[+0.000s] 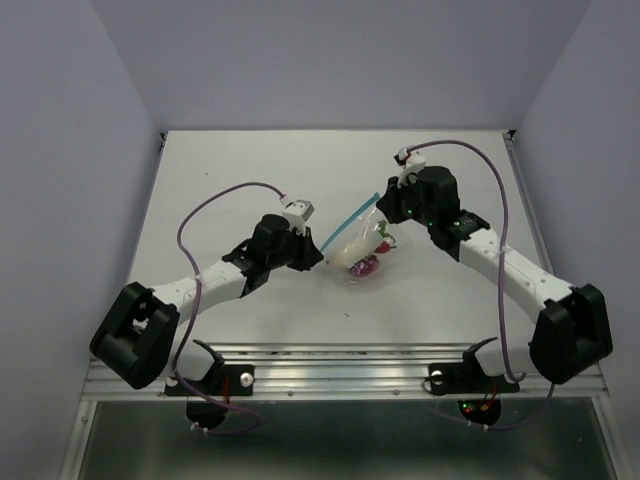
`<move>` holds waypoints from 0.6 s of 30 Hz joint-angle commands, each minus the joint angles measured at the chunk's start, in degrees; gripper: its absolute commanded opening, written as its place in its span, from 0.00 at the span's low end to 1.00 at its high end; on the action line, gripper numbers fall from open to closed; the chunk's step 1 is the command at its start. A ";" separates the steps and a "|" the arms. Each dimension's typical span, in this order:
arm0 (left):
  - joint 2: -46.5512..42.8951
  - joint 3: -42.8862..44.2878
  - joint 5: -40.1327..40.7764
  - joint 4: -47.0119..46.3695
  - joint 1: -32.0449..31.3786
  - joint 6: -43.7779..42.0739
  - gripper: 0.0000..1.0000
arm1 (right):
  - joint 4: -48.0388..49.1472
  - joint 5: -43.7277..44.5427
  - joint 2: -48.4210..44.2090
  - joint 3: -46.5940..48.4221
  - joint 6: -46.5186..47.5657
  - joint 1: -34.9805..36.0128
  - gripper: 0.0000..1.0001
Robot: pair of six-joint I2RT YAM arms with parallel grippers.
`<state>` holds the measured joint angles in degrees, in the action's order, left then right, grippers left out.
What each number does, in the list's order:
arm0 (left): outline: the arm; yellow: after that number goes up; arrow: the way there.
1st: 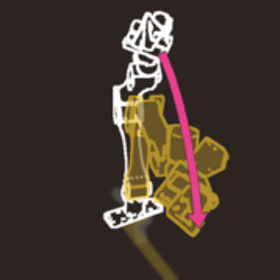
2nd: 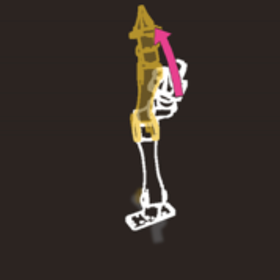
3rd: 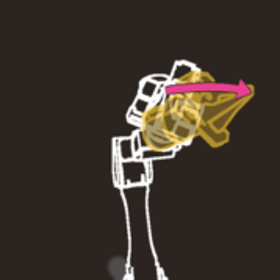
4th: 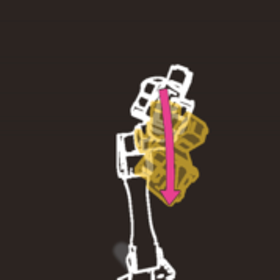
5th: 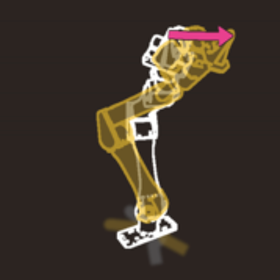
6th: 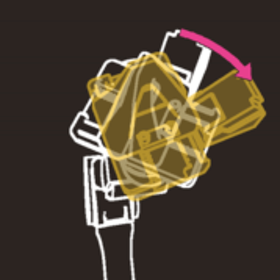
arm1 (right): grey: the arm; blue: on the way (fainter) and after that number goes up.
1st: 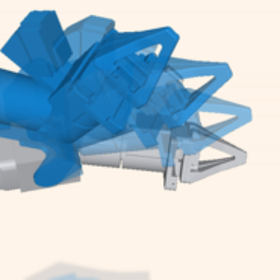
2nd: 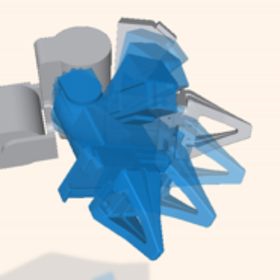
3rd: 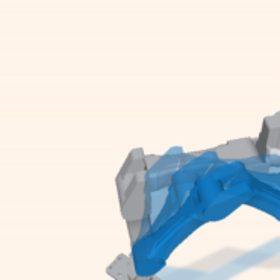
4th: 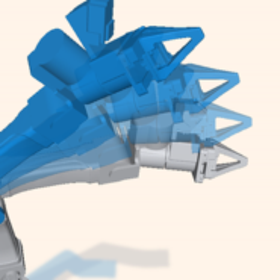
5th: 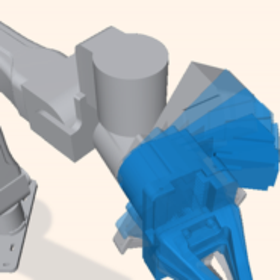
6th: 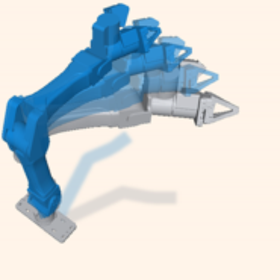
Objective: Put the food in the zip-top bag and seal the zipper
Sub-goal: Place the zipper food storage bag at the center of the board, then reset both arms
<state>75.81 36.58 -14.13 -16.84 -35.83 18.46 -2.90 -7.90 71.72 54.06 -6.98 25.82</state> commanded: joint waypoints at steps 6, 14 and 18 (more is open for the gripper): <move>1.98 0.86 0.06 3.47 0.41 4.48 0.99 | -1.50 4.21 13.70 11.23 -6.11 -0.42 0.58; -7.33 10.17 13.41 14.28 2.43 8.33 0.99 | -3.34 20.34 3.88 10.02 -12.25 -0.42 1.00; -12.17 12.46 17.20 20.08 7.44 13.35 0.99 | -5.97 29.15 -4.56 4.74 -15.33 -0.42 1.00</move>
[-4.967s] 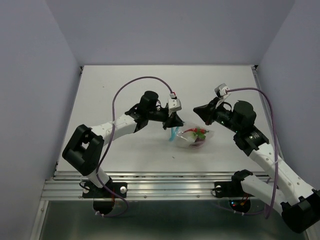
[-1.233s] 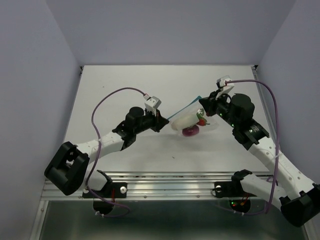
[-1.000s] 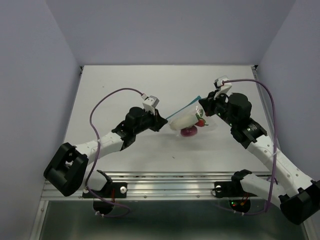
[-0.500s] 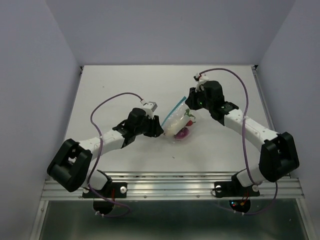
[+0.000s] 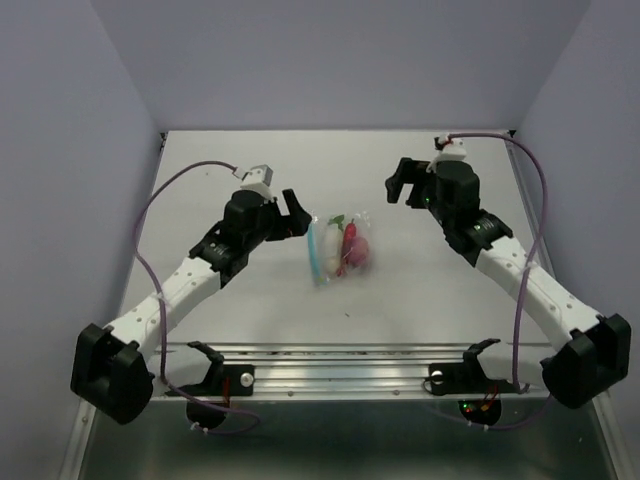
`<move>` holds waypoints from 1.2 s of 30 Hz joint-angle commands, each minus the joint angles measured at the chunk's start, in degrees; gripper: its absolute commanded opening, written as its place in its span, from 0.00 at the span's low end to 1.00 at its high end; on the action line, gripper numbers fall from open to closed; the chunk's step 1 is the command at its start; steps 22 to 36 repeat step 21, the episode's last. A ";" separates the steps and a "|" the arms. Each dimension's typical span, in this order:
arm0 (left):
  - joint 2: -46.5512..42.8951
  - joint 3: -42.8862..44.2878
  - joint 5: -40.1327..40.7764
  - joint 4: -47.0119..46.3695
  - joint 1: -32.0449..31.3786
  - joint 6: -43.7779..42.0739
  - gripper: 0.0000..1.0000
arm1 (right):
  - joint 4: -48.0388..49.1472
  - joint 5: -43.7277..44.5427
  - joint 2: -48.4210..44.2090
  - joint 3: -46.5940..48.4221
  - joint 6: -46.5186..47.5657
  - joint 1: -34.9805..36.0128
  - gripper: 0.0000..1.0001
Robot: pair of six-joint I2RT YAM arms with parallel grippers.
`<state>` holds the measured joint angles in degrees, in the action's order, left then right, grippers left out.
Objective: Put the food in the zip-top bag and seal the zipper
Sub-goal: Reset both arms
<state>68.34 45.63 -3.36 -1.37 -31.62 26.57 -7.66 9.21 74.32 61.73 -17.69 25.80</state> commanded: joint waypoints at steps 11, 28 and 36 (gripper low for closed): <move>-17.96 0.97 24.43 12.01 7.18 15.09 0.99 | -12.37 23.74 -26.68 -15.23 -11.66 -0.40 1.00; -24.57 -2.91 27.17 11.64 7.53 17.11 0.99 | -12.55 24.45 -34.07 -18.58 -12.19 -0.40 1.00; -24.57 -2.91 27.17 11.64 7.53 17.11 0.99 | -12.55 24.45 -34.07 -18.58 -12.19 -0.40 1.00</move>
